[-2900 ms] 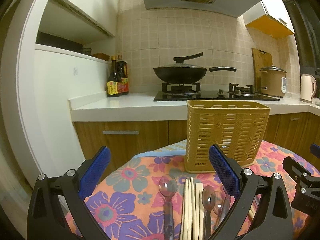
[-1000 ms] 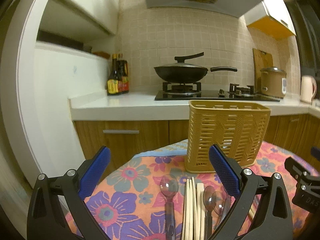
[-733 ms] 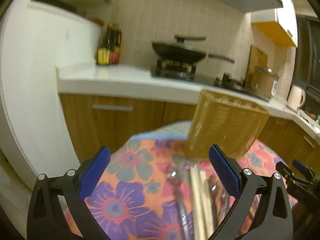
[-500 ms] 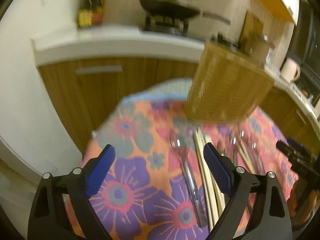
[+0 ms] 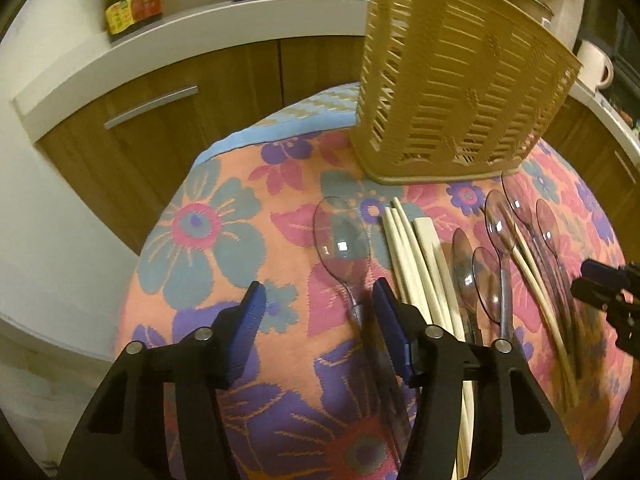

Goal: Organize utensils
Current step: 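Lower the left tool onto a clear spoon and grasp it while the right tool grasps another clear spoon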

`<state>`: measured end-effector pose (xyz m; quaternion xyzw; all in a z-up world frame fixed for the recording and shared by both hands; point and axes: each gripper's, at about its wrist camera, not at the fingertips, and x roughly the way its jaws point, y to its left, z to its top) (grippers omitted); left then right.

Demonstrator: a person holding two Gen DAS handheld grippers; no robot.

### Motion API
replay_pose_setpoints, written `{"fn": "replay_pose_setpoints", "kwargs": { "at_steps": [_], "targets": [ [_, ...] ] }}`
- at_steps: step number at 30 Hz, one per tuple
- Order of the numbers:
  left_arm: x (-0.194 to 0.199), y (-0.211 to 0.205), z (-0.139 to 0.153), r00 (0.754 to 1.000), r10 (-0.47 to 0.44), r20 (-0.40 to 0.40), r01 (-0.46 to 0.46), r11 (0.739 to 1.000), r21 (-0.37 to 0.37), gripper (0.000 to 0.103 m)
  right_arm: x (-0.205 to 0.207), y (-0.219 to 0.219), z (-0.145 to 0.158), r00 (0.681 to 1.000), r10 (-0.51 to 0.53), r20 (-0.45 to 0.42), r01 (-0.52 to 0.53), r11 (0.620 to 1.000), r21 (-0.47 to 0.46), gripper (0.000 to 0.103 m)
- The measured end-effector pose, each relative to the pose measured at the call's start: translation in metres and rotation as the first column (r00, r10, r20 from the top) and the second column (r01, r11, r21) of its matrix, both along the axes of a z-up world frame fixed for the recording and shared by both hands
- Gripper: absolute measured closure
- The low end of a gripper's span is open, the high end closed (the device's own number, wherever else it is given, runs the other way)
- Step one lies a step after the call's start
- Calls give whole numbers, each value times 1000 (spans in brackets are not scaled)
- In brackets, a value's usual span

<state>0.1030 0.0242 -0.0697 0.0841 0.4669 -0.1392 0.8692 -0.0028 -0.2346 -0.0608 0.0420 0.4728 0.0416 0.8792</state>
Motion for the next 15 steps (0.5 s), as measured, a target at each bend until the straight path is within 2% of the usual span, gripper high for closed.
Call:
{"fn": "replay_pose_setpoints", "kwargs": {
  "at_steps": [3, 6, 9, 13, 15],
  "targets": [
    [-5, -6, 5, 1000, -9, 11, 9, 999, 35, 54, 11, -2, -4, 999, -1, -37, 2, 1000, 24, 71],
    [-7, -7, 7, 1000, -20, 11, 20, 999, 32, 60, 21, -1, -7, 998, -9, -68, 9, 1000, 0, 77],
    [-7, -7, 8, 1000, -26, 11, 26, 999, 30, 67, 27, 4, -8, 997, -3, -78, 0, 999, -34, 78],
    [-5, -5, 9, 999, -48, 11, 48, 998, 45, 89, 32, 10, -7, 995, 14, -96, -21, 996, -82, 91],
    [-7, -2, 11, 998, -55, 1, 55, 998, 40, 93, 30, 10, -6, 994, 24, -105, -33, 995, -93, 93]
  ]
}}
